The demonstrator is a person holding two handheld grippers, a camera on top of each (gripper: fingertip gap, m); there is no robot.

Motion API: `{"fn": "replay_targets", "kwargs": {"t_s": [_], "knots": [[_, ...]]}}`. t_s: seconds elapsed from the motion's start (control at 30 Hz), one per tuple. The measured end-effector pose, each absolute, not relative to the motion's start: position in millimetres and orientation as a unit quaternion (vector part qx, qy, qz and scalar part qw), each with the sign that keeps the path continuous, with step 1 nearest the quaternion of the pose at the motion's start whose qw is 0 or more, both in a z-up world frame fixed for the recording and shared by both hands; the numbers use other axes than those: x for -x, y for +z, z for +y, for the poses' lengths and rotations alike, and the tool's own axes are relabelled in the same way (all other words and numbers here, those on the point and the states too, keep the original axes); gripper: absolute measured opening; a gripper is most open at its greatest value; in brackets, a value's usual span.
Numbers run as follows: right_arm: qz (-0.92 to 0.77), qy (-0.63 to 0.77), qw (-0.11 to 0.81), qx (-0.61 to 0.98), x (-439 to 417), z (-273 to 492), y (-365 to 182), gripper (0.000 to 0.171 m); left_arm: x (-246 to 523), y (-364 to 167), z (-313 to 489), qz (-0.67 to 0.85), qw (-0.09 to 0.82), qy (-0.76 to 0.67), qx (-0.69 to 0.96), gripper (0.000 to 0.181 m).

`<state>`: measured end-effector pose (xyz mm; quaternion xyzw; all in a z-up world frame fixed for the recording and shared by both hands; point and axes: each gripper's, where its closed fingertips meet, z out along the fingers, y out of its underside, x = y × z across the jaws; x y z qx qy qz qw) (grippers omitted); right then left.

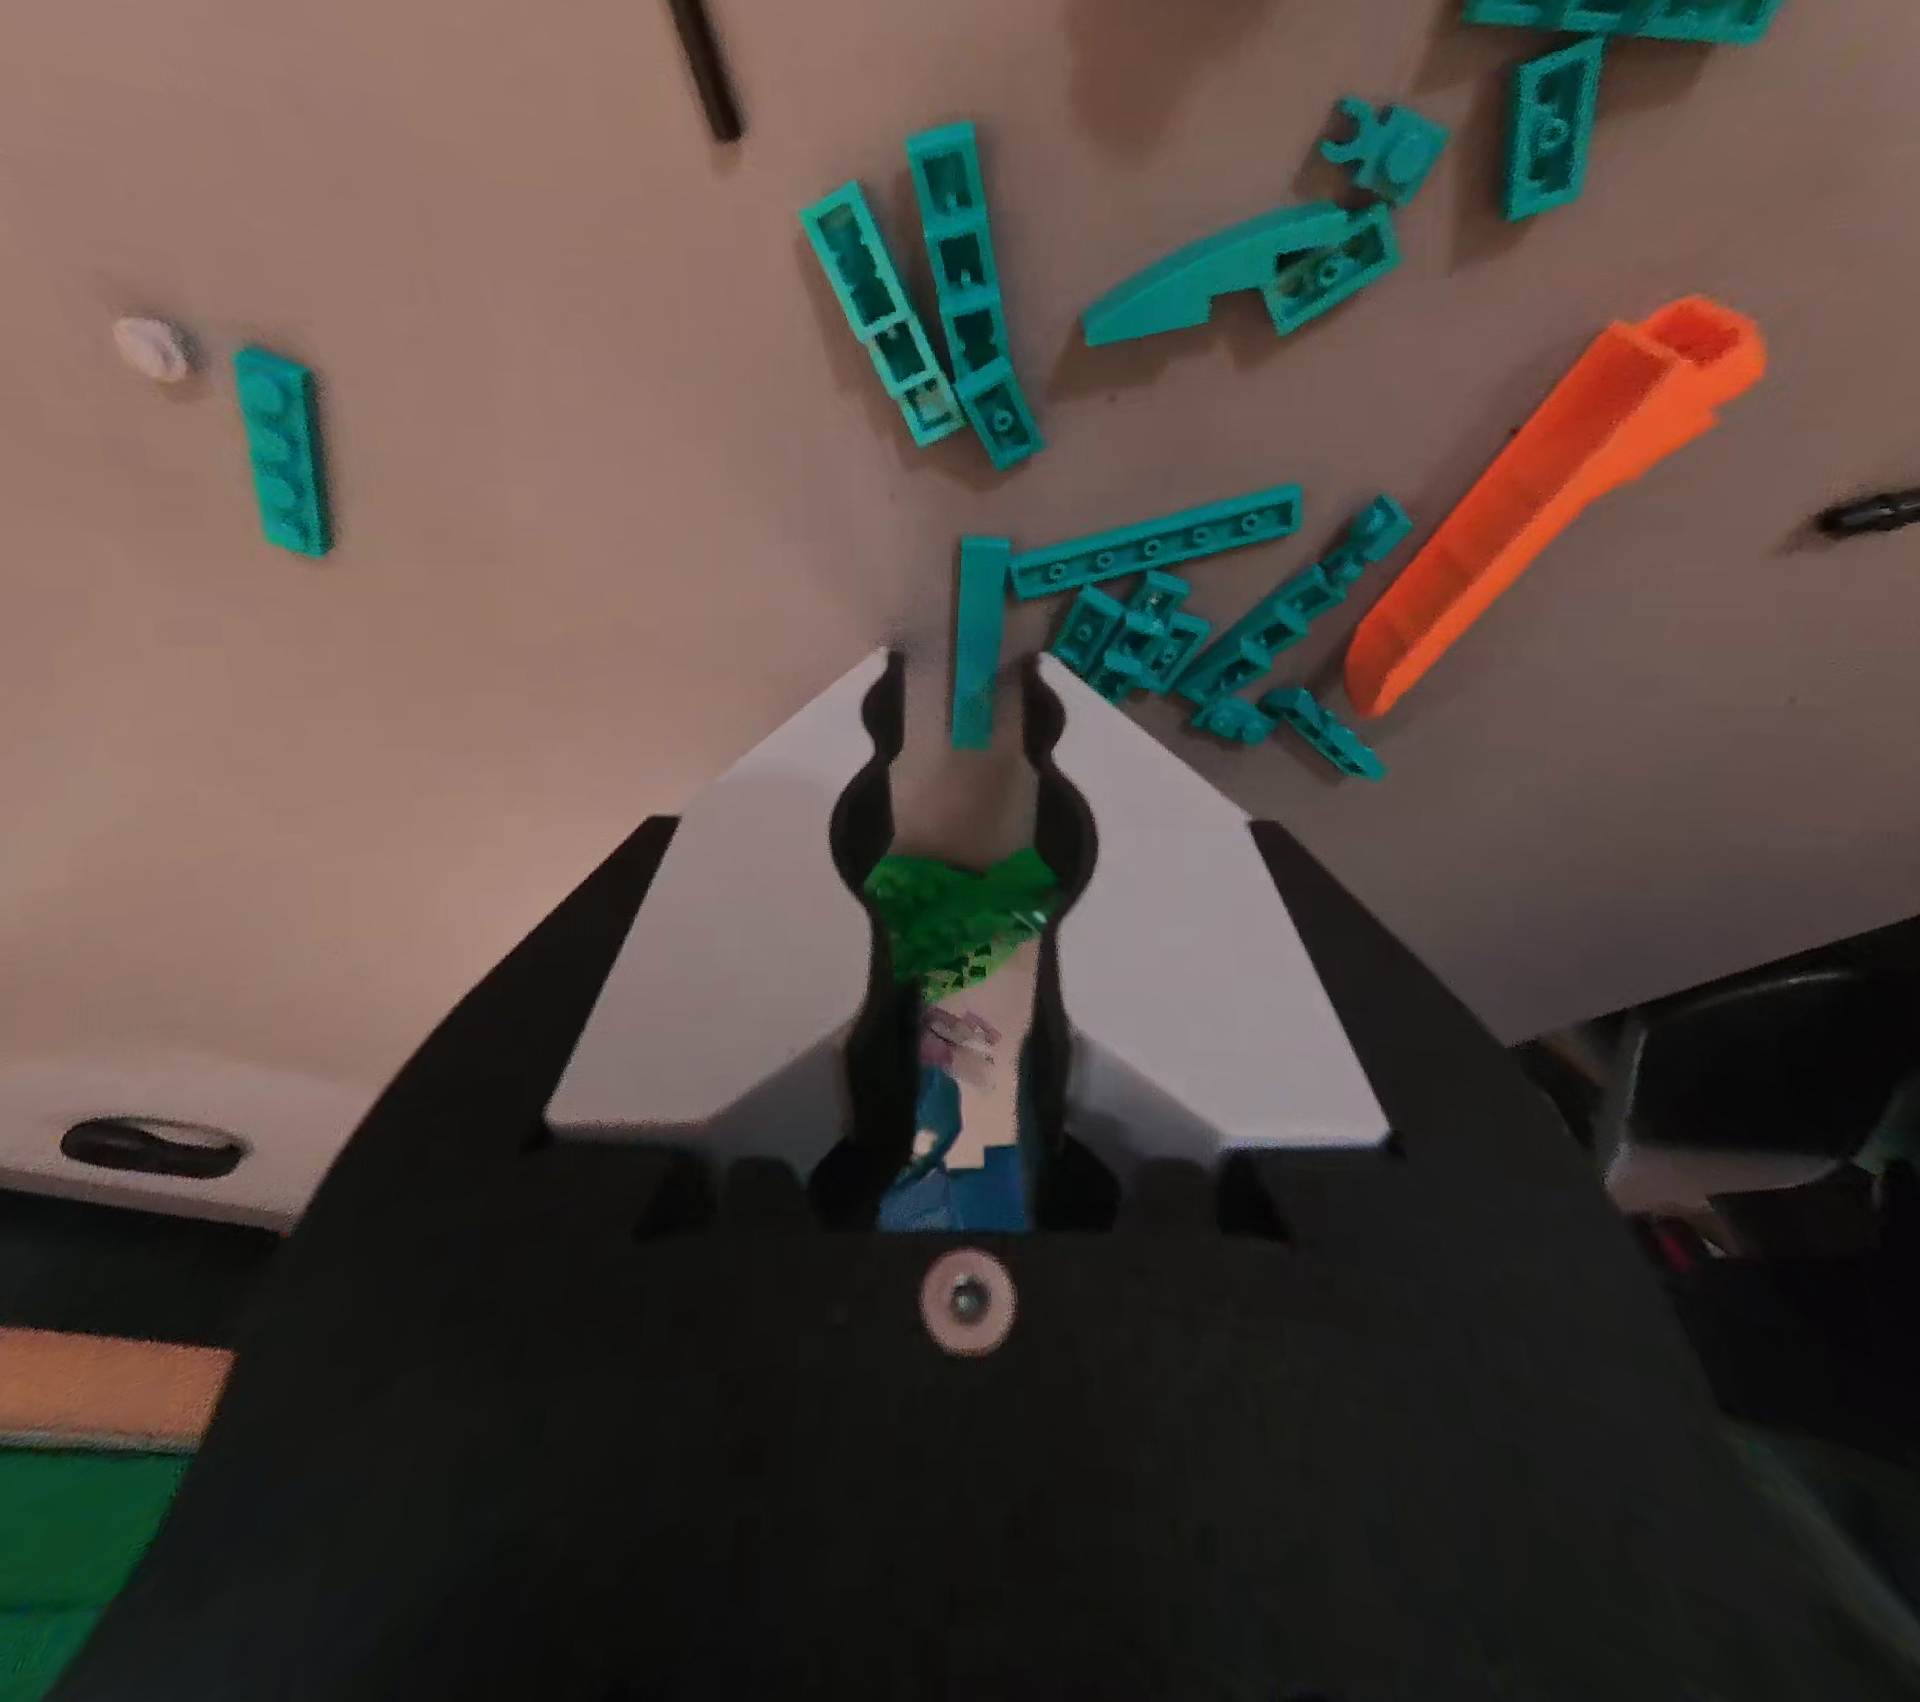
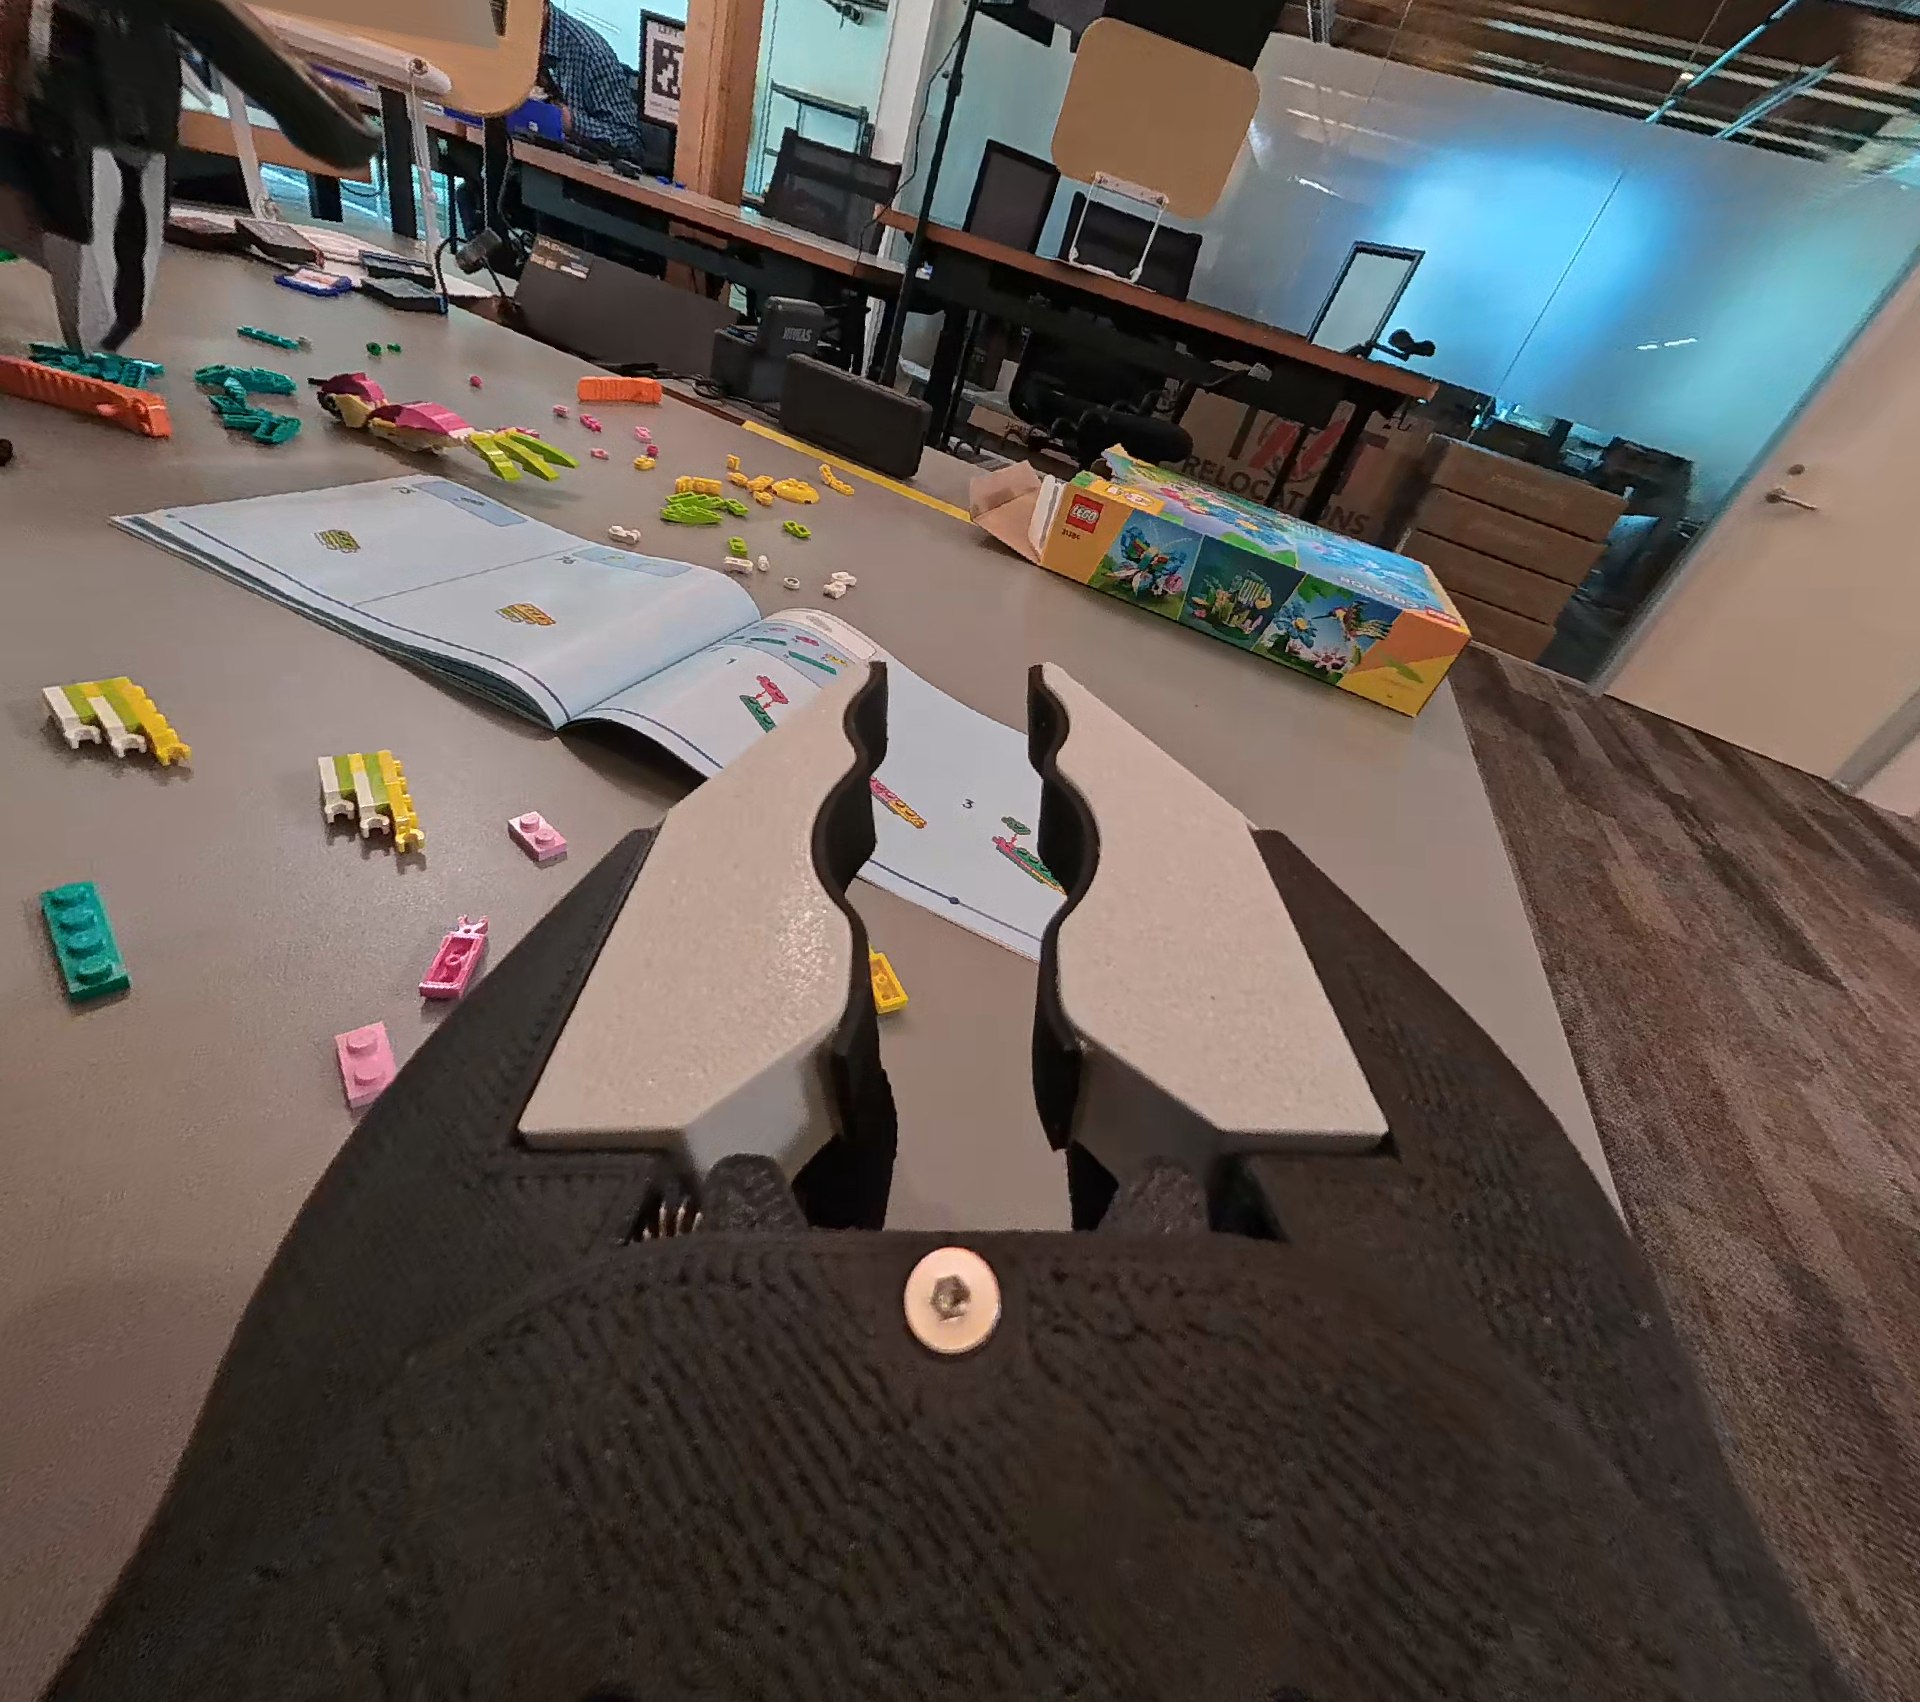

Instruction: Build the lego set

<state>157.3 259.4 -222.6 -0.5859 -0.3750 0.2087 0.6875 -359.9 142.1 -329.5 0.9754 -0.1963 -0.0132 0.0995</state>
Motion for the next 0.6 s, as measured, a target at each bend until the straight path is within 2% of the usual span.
{"fn": "replay_targets", "kwargs": {"t_s": [0.03,0.27,0.37,0.47,0.6], "knots": [[-0.376,0.208,0.687,0.586,-157.1,259.4,-222.7,0.025,361.0,-329.6,143.5,-0.198,0.095,-0.015,-0.975,0.019],[-0.378,0.205,0.687,0.586,-156.6,259.6,-223.3,0.025,366.8,-327.8,143.2,-0.237,0.107,-0.054,-0.964,0.009],[-0.373,0.204,0.688,0.588,-157.7,260.9,-222.5,0.025,354.1,-297.4,174.4,-0.246,0.04,-0.076,-0.965,0.005],[-0.366,0.203,0.692,0.588,-159.7,262.7,-220.8,0.025,281.7,-245.2,218.8,-0.313,-0.067,-0.058,-0.945,0.005],[-0.35,0.193,0.706,0.585,-165.9,264.4,-215.9,0.023,161.6,-199.5,252.3,-0.471,-0.121,-0.098,-0.868,0.005]]}}
